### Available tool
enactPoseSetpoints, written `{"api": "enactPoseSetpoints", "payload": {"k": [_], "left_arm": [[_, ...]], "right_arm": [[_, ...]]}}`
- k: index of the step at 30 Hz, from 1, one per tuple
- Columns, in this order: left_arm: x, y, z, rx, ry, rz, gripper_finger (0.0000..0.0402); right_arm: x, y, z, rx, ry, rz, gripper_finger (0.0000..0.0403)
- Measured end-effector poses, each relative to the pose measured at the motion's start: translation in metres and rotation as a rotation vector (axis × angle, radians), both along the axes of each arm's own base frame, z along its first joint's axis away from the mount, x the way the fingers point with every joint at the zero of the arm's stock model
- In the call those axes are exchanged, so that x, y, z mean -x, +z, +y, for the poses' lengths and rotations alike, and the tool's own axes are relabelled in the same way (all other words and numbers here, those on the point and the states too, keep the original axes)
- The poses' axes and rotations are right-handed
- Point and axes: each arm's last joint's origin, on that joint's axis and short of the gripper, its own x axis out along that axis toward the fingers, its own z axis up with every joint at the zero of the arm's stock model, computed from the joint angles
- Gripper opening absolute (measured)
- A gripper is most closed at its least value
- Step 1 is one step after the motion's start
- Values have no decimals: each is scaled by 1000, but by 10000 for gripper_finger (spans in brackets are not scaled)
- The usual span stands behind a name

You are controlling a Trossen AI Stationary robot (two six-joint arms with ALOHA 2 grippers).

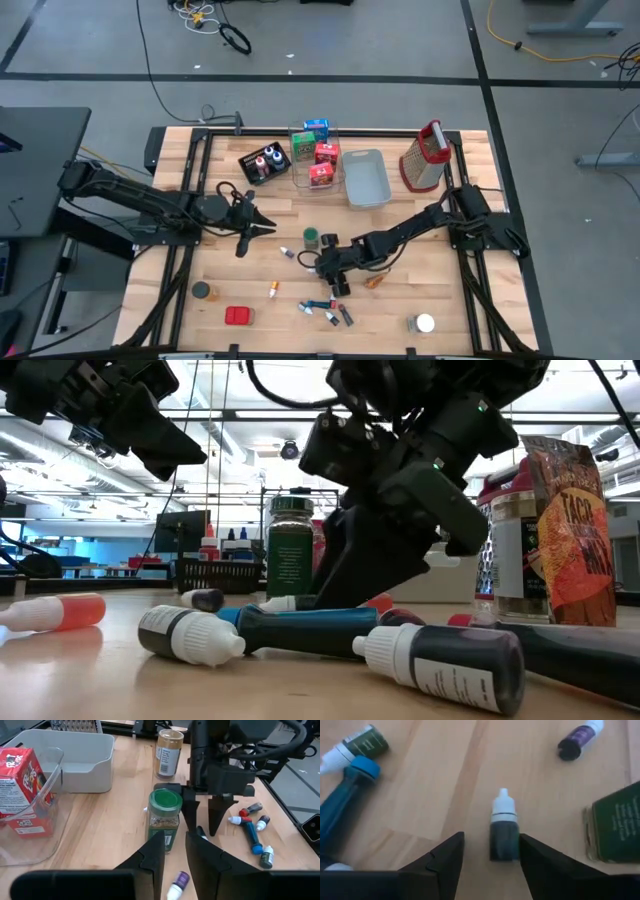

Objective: Pick & Place Kitchen Items
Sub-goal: Put the small green food coloring bottle into the black bin

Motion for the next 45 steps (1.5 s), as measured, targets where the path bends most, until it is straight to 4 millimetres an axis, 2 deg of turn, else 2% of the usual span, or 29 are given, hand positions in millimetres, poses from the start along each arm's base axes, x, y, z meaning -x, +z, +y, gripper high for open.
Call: {"api": "enactPoseSetpoints", "payload": {"k": [11,15,18,24,31,35,45], "left_arm": [[0,0,0,4,1,1,87],[0,0,0,27,11,1,87],[0,0,0,30,11,1,87],[0,0,0,-11,-5,-4,94],[-1,3,0,-105,-41,-36,121],[-2,5,0,-109,-43,-57,143],[-3,8,1,-213,-59,-100,183]], "right_arm": [[-1,-2,2,-31,-12,-4,102],[-2,-1,2,-44,-31,-8,79],[-2,7,3,-46,-33,-29,80],[-11,46,5,-13,-27,-162,96],[-20,87,-9,253,-153,-362,91],[-24,92,-28,296,-216,-384,93],[-37,98,-64,186,-202,-460,99]]}}
